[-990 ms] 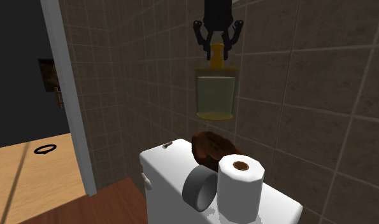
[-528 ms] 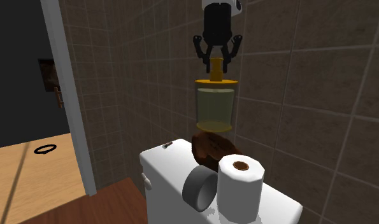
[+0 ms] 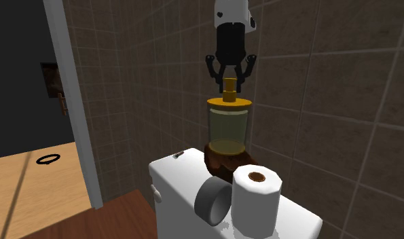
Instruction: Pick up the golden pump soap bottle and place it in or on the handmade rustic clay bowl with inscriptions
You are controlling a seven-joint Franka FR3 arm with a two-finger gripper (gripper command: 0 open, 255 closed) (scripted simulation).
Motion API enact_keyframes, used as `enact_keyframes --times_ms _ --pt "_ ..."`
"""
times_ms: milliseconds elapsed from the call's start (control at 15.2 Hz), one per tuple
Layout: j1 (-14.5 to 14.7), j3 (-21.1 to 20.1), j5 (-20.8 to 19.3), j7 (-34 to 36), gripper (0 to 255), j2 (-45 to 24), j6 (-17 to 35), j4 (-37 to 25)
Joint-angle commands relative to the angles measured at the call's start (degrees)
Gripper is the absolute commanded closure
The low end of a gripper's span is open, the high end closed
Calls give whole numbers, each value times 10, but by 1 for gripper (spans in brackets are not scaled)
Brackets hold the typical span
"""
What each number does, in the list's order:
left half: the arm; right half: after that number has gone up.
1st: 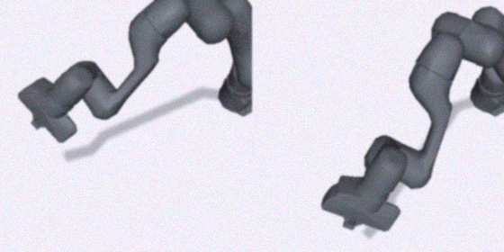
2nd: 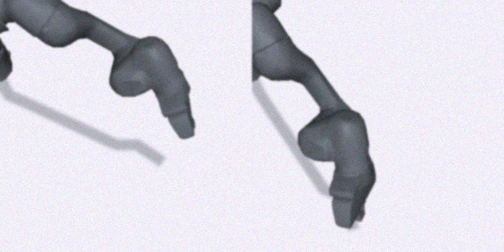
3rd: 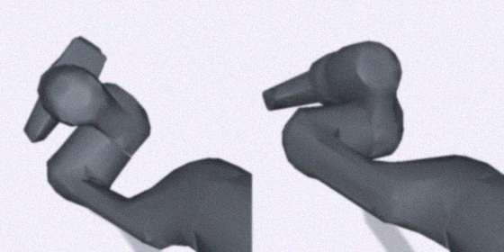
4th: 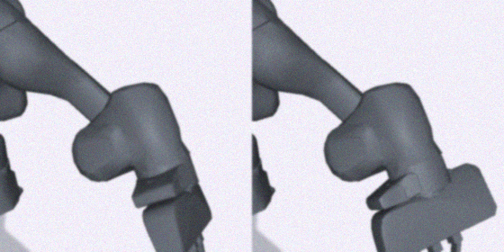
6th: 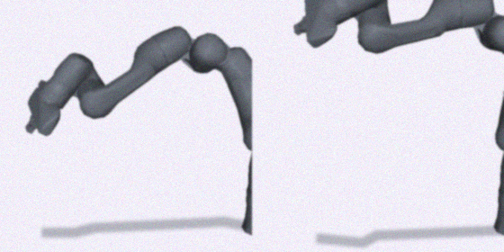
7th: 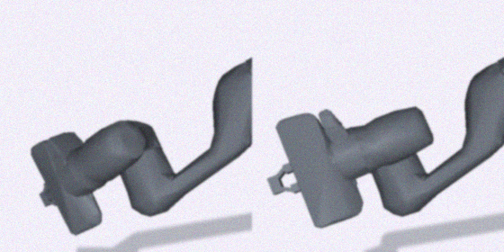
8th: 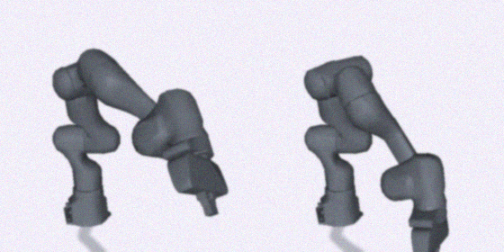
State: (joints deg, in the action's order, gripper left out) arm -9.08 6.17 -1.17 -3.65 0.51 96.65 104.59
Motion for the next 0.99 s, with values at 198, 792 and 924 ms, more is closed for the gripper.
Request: enact_keyframes --times_ms 198,792,924 --pt "-1 1 0 -1 255 -1 19 18" --pt "-1 1 0 -1 0 -1 20 18" --pt "-1 1 0 -1 0 -1 19 18"
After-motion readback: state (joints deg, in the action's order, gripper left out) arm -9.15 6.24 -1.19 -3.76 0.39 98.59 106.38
